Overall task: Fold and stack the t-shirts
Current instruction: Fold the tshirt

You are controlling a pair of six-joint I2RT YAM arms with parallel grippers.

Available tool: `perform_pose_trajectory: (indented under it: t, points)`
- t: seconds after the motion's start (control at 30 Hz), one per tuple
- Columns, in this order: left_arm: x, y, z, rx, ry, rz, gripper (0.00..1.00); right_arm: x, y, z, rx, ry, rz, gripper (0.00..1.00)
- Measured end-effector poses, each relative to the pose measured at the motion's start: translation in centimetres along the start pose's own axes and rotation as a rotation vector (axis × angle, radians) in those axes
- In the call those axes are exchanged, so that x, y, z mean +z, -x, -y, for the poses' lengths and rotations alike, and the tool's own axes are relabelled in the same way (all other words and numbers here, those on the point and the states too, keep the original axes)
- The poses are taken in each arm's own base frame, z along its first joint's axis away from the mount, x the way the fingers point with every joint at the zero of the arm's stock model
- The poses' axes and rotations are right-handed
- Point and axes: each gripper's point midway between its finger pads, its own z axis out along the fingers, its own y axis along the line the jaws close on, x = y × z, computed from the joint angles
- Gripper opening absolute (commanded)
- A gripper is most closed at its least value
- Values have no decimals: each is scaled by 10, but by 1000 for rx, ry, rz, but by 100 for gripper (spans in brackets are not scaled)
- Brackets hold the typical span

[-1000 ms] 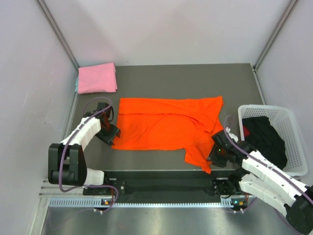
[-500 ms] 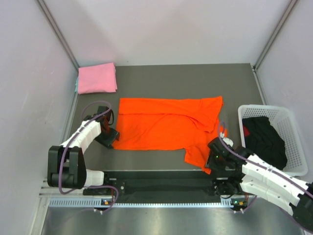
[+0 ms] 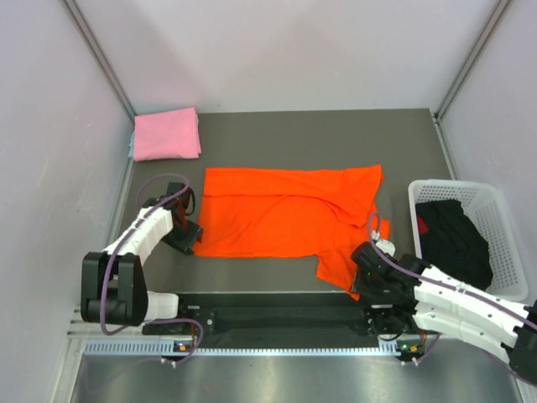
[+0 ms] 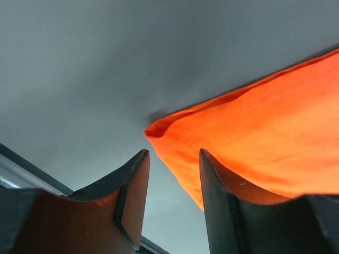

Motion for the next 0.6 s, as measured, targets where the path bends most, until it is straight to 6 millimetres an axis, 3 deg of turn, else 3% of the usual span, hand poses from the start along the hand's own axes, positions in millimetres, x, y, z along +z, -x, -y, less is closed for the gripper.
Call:
perform_pose_trajectory:
  t: [0.13, 0.2, 0.6]
  points:
    - [-6, 3, -2, -17, -9, 23, 48, 0, -1, -2, -4, 3, 6, 6]
    - [-10, 5, -1, -25, -21, 32, 49, 0, -1, -2, -11, 3, 12, 1]
    - [0, -11, -9, -9, 6, 3, 46, -18, 23, -9, -69, -77, 85, 0]
